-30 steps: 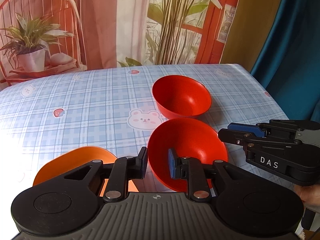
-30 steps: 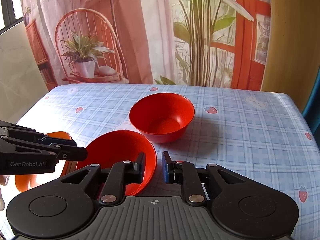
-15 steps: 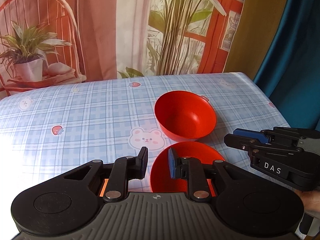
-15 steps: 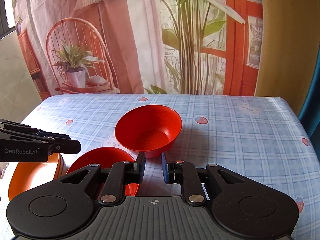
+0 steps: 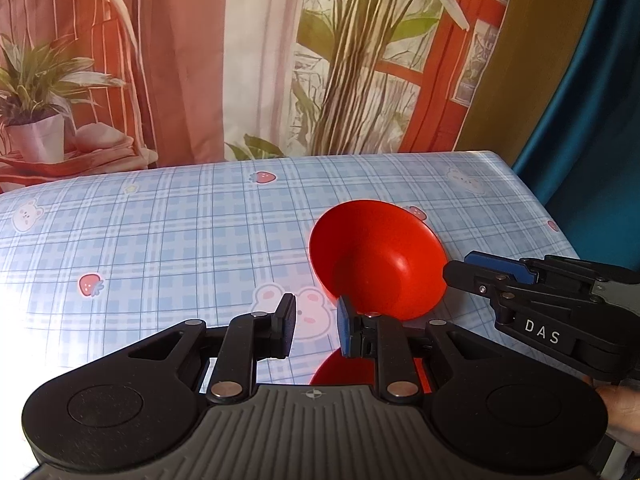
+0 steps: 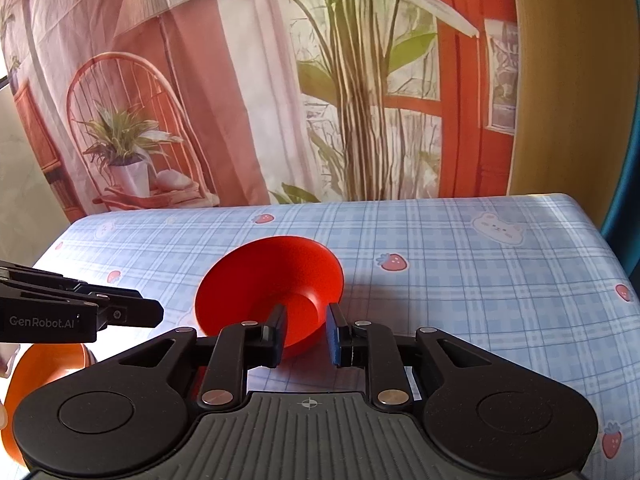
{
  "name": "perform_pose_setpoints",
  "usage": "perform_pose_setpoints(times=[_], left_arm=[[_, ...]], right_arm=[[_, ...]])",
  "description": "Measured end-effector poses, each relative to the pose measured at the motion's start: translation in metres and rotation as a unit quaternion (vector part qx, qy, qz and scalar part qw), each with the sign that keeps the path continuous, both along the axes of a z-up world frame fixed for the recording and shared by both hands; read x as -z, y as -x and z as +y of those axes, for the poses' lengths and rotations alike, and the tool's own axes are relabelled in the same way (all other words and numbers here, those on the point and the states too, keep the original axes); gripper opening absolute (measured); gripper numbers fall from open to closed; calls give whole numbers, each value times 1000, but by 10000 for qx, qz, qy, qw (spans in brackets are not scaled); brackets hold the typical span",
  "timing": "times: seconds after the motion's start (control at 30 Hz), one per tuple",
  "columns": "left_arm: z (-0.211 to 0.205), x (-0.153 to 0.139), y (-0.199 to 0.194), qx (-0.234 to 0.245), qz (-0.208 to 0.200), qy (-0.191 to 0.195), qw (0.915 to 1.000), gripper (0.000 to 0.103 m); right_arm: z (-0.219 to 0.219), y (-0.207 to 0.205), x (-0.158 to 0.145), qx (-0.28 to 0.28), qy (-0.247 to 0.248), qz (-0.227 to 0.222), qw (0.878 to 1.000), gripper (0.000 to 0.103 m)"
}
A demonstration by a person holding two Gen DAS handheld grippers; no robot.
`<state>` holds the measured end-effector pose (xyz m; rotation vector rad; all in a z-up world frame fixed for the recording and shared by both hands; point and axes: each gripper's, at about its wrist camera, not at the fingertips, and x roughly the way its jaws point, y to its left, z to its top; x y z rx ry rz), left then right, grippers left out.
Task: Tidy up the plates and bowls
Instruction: 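Grasp the rim of the two nested red bowls with the right tool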
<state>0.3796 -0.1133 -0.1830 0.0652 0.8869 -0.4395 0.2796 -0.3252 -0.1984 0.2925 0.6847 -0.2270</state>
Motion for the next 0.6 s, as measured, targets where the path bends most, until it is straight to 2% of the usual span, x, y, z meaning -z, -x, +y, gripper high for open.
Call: perform_pose_setpoints(times=[0.4,0.6], left_arm=[[-15,20,-24,3,199,120,9997,23],[-22,30,-26,64,291,95,9995,23]], right_arm=[[-14,-13,24,42,-44,145,9999,22],[-13,-11,29,-32,-73,132,9999,14]])
